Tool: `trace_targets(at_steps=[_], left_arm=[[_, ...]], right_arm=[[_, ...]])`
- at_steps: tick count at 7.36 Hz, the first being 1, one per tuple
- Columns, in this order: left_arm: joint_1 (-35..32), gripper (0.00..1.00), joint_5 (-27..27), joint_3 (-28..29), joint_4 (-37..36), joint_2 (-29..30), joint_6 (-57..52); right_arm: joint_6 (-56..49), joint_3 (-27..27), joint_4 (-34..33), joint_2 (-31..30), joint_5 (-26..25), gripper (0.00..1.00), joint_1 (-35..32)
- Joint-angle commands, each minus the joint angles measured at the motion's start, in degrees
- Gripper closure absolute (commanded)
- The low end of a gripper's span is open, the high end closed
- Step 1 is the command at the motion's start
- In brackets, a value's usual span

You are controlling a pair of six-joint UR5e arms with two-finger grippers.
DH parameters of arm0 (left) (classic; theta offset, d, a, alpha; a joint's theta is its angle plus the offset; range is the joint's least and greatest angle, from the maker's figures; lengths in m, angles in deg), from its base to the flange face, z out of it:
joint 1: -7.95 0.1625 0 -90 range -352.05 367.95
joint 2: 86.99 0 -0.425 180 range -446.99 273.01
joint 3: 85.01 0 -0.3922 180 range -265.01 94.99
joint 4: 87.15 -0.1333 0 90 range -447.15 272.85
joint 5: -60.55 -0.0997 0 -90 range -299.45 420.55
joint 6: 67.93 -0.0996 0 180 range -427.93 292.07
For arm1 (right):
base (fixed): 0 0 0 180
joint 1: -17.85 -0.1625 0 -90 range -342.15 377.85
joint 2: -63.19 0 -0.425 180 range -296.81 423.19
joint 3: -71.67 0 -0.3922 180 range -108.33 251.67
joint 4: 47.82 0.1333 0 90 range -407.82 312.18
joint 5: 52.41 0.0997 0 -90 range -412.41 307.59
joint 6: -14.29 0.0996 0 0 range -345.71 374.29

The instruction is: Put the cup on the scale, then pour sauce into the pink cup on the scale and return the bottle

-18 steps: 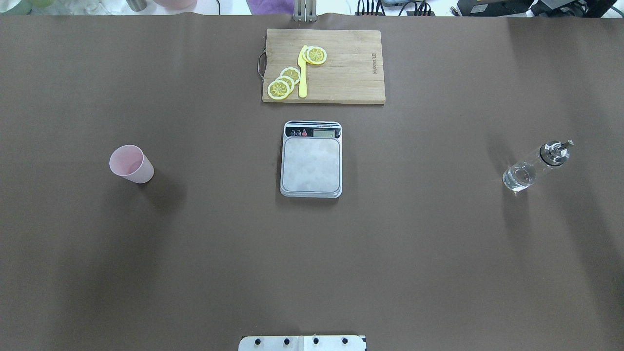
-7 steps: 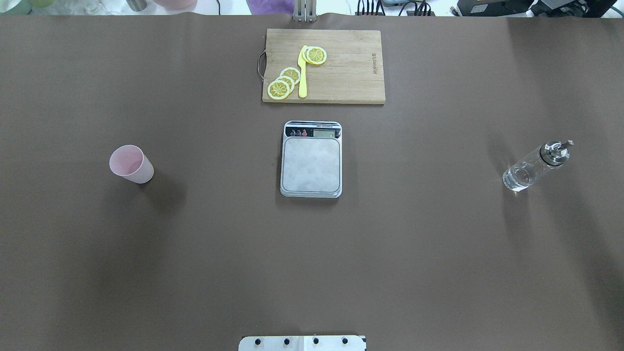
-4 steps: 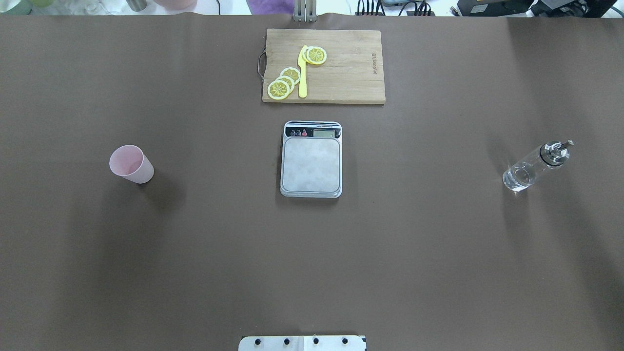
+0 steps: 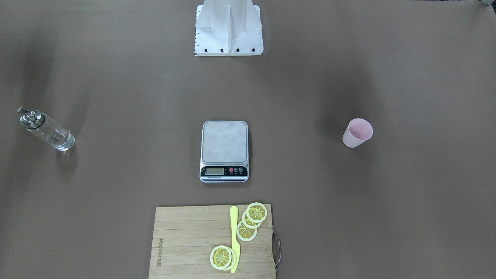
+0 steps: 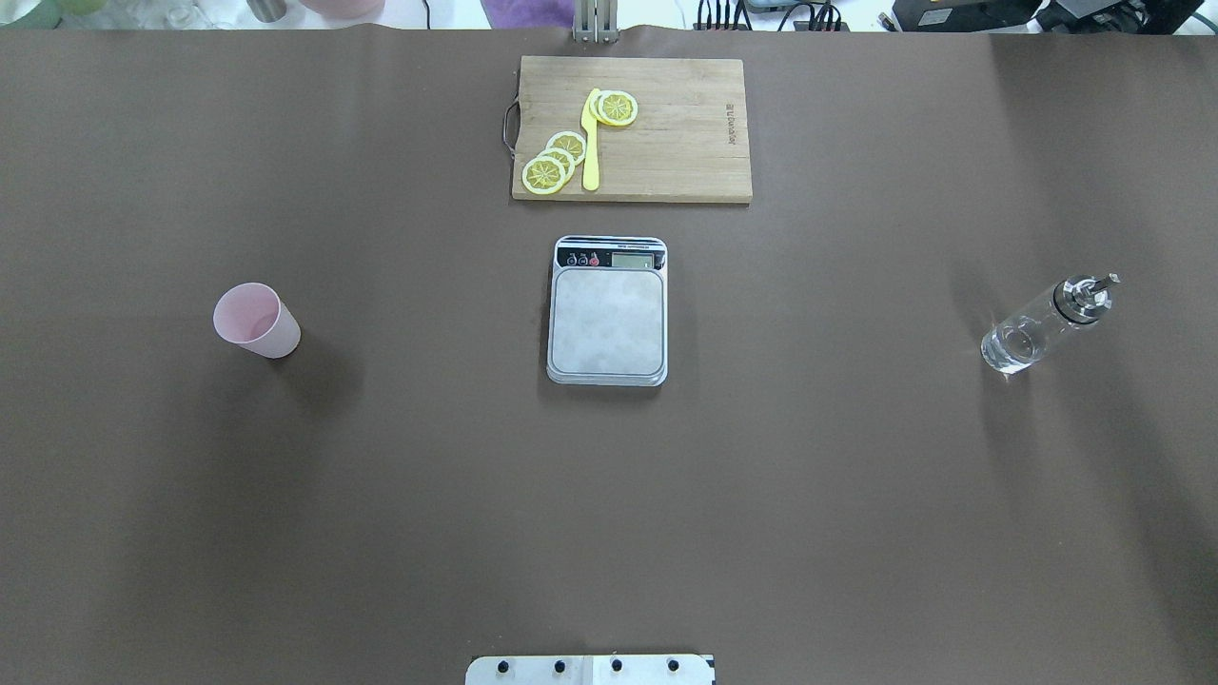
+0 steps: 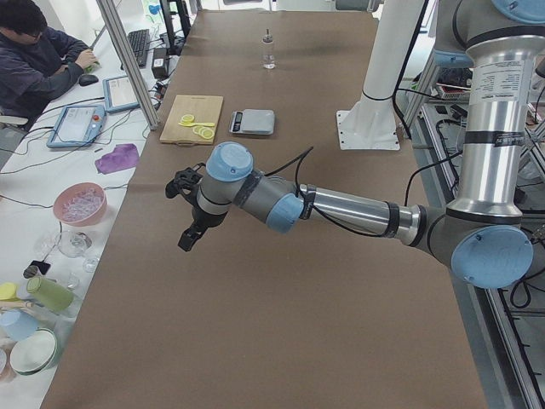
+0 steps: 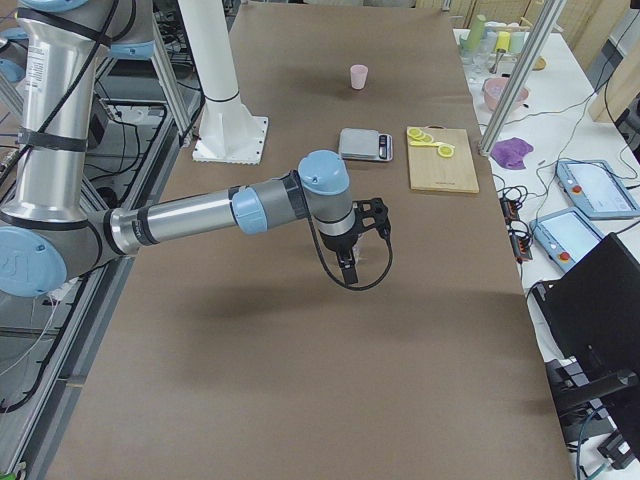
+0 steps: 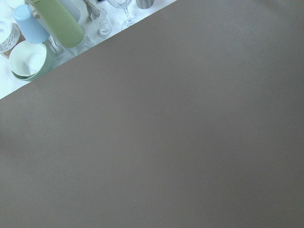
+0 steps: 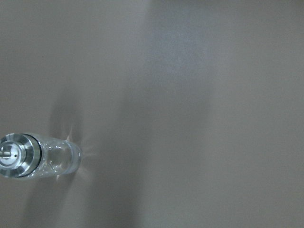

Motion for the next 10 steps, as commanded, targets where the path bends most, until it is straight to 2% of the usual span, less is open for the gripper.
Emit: trace_targets(at_steps=[1, 3, 5, 7, 8, 10], left_arm=[[4.17, 0.02, 0.13, -0.89, 1.45, 0.30, 7.25], [11.54, 0.02, 0.39, -2.64, 3.98, 0.30, 22.60], [17.61, 0.02, 0.39, -3.53, 4.44, 0.82, 31.77], [22.98, 0.02, -0.39, -3.44, 4.44, 3.71, 42.15], [24.57, 0.02, -0.49, -3.35, 4.44, 4.42, 43.06], [25.72, 0.02, -0.57, -3.35, 4.44, 4.78, 43.25]], right_arm=[[8.07, 0.05, 0.12, 2.06, -0.44, 0.00, 3.04], [13.80, -0.04, 0.21, 3.03, -0.62, 0.00, 6.12], [21.87, 0.05, 3.35, 3.03, -1.14, 0.01, 9.37], [27.08, -0.04, 7.05, 2.95, -2.20, 0.01, 11.92], [26.58, 0.05, 9.58, 2.42, -2.20, 0.00, 12.20], [23.34, 1.27, 20.80, -1.25, -1.15, 0.00, 12.11]])
